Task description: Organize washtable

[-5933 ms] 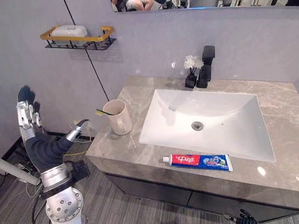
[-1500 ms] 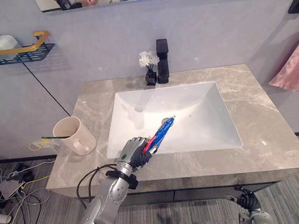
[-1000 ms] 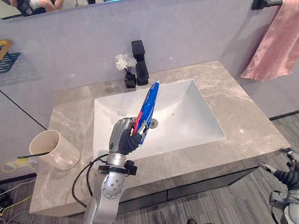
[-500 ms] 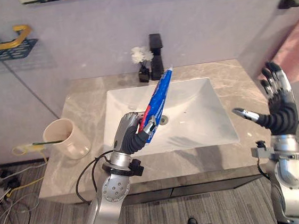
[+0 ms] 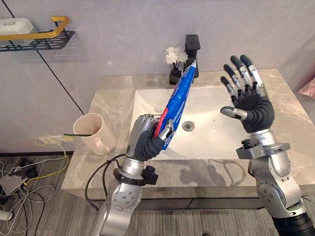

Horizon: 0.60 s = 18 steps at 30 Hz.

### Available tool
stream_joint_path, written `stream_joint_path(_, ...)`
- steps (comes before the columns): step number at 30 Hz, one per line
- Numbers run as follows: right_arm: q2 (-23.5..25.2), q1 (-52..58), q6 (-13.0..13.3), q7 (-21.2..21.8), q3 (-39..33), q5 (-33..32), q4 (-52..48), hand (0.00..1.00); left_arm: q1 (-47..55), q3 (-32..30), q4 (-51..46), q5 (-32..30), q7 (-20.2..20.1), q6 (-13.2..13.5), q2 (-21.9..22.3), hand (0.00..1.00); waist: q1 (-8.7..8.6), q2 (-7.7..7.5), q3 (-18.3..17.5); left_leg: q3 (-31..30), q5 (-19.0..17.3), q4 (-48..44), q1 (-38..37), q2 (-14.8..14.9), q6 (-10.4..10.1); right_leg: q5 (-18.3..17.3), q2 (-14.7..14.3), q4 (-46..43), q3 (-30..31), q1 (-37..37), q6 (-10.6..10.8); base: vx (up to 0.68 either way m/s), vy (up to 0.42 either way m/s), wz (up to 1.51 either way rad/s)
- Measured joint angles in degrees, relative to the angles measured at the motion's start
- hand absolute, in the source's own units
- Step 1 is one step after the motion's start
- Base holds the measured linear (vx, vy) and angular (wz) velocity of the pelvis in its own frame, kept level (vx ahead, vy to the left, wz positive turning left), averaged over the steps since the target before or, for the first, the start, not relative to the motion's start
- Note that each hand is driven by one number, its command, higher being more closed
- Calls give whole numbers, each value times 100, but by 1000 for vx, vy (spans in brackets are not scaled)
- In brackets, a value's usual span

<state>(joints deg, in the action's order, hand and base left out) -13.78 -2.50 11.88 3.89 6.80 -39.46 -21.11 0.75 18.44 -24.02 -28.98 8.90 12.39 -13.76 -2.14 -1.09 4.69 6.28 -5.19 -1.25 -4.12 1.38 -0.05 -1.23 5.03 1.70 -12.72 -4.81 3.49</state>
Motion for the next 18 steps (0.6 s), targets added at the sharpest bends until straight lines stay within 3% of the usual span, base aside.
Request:
stream_joint_path(10,149,-481,-130,201,997,-799,435,0,-4,386,1,133,111,-2,2,100,6,-137,-121,-126,290,331,-28,-34,-26,37,-8,14,-83,70,3,-59,-20,6)
stream_joint_path(18,151,-853,-216,252,1498,-1293,641,0,-79,592,18,145,110,-6,-1,100,7,-131,-206,-115,300,351,-4,-35,-26,69,-4,69,-73,84,14,-4,-1,0)
